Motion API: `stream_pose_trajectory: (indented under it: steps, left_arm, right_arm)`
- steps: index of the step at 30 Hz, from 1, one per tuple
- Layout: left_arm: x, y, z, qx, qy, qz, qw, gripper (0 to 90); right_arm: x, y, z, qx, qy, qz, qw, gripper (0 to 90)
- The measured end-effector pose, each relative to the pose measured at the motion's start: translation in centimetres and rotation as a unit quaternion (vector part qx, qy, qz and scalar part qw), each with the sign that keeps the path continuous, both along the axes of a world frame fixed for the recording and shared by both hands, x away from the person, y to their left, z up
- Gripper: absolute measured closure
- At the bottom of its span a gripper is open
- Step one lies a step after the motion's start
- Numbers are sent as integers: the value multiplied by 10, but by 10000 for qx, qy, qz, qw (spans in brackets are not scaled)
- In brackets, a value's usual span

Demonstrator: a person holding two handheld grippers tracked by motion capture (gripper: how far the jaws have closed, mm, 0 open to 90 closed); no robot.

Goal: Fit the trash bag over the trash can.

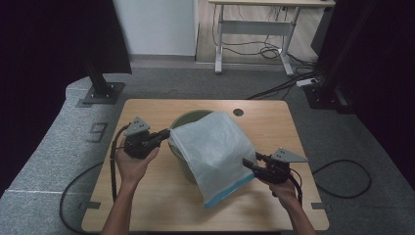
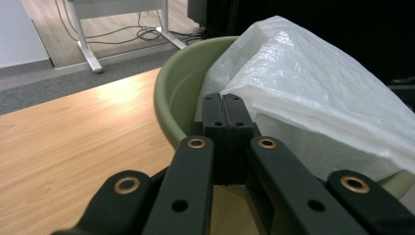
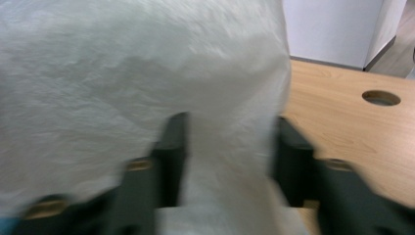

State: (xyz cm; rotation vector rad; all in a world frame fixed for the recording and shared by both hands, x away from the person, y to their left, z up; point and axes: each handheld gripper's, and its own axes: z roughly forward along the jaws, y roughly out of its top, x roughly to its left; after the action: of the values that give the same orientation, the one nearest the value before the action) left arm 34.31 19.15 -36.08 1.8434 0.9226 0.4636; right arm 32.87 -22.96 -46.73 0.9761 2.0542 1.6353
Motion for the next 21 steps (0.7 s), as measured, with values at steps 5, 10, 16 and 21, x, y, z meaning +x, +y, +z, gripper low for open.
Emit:
stream_pose_trajectory:
  steps: [5,10,16,21]
  left_arm:
    - [3,-10,-1,26,23,-134,9999,898]
    - [9,-20,-1,88,47,-246,9996,898]
    - [6,-24,1,77,-177,-100,9998,725]
    - [-9,-4,12,-294,-355,37,9989,511]
  right_arm:
    - [-12,-5,17,133,-276,116,9995,864]
    - [-18,-14,49,416,-640,228,9968,883]
    - [-10,-16,73,328,-708,59,9969,884]
    - [-8,-16,78,175,-696,-6,9974,884]
